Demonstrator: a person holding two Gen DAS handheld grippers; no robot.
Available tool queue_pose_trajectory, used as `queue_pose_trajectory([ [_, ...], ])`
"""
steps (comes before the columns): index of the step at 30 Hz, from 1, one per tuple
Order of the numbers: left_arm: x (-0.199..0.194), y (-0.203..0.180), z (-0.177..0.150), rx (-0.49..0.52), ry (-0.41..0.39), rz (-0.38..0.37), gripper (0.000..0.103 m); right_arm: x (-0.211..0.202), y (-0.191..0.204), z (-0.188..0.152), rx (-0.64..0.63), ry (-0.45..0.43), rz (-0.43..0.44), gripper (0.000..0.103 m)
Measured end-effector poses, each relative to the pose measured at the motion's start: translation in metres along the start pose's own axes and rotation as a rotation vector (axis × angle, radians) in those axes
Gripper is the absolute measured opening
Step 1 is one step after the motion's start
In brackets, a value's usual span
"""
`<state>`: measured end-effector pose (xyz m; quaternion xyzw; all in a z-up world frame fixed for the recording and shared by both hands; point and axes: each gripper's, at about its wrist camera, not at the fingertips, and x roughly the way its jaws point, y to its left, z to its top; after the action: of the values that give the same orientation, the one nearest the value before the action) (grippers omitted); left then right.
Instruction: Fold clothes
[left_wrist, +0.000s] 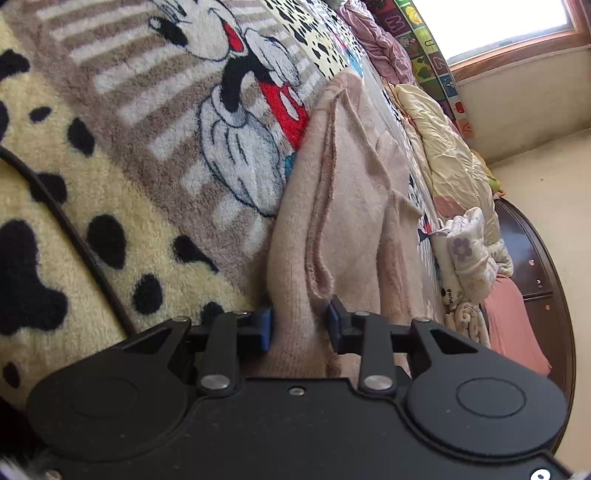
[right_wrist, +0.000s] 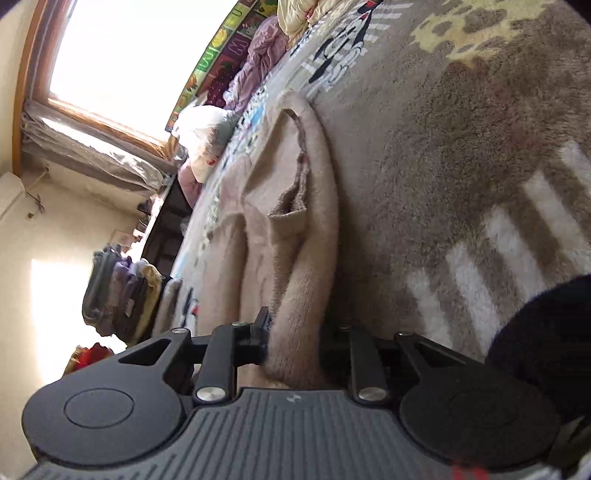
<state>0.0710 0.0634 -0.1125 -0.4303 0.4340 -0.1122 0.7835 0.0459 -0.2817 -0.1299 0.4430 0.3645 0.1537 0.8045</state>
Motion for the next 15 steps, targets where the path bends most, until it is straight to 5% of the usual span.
queue_pose_trajectory([
  [2,-0.018,-0.016,0.006,0.106,-0.035,0.021,0.063,-0.005,0.005,0.004,-0.003,0.012,-0.014,0.035],
  [7,-0.055,-0.06,0.001,0.641,-0.099,0.017,0.069,-0.049,0.05,0.015,-0.29,-0.038,-0.066,0.05],
  [12,-0.064,-0.071,-0.046,1.366,-0.131,0.176,0.072,-0.081,0.092,0.01,-0.832,-0.043,-0.153,0.067],
  [15,-0.056,-0.057,-0.068,1.643,-0.114,0.248,0.072,-0.077,0.107,-0.015,-1.208,0.014,-0.283,0.068],
])
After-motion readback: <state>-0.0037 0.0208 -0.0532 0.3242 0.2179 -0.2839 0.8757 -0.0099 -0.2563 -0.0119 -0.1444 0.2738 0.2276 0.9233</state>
